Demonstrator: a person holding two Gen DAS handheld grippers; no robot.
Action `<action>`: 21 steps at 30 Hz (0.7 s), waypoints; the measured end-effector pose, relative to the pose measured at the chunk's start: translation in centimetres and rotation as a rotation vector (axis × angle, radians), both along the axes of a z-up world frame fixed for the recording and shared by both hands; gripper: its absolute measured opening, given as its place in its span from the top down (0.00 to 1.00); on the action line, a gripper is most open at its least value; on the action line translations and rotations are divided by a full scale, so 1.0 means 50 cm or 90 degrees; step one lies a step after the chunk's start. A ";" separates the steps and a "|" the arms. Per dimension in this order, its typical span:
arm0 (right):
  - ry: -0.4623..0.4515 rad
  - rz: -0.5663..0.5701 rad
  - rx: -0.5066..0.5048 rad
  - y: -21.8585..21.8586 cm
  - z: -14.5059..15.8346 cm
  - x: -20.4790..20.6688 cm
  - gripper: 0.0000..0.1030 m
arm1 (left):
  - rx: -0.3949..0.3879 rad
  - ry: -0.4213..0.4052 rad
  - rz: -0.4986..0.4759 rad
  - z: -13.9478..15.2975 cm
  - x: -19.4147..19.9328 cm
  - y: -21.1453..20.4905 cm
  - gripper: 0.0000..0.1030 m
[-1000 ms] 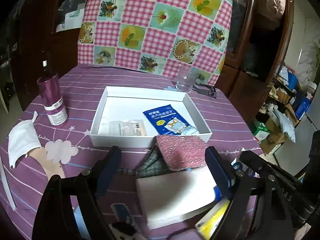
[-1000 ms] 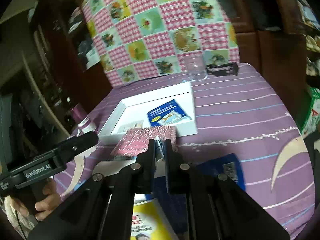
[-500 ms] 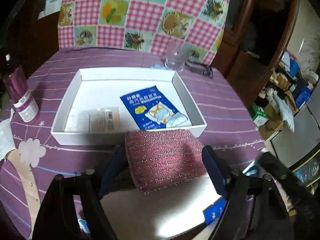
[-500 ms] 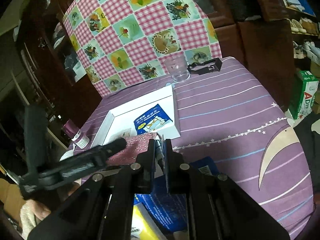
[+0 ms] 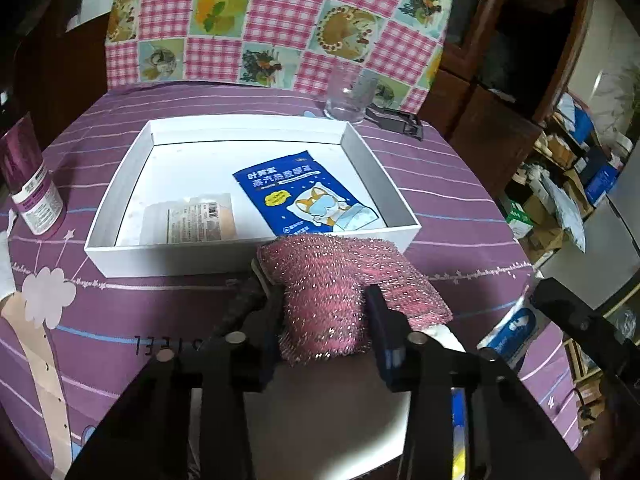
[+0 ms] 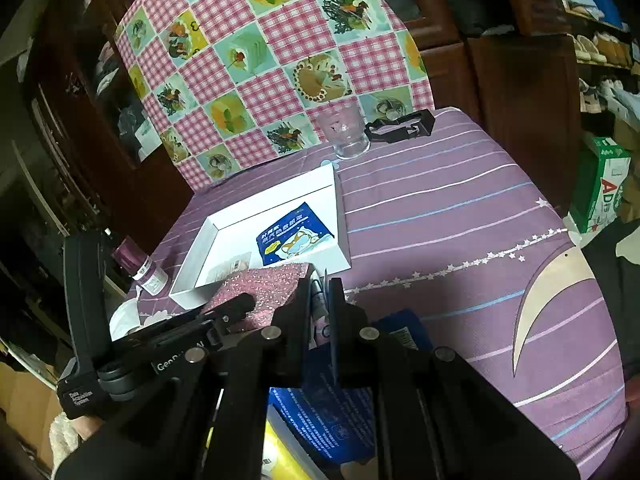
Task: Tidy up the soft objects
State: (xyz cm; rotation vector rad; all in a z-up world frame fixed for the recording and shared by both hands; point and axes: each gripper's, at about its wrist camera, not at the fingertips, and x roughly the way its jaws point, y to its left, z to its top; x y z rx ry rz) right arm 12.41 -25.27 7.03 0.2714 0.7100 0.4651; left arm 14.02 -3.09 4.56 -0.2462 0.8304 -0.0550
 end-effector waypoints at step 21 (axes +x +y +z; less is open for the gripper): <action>-0.054 0.028 0.024 0.039 0.029 -0.020 0.91 | -0.090 -0.090 0.001 0.073 -0.046 0.075 0.80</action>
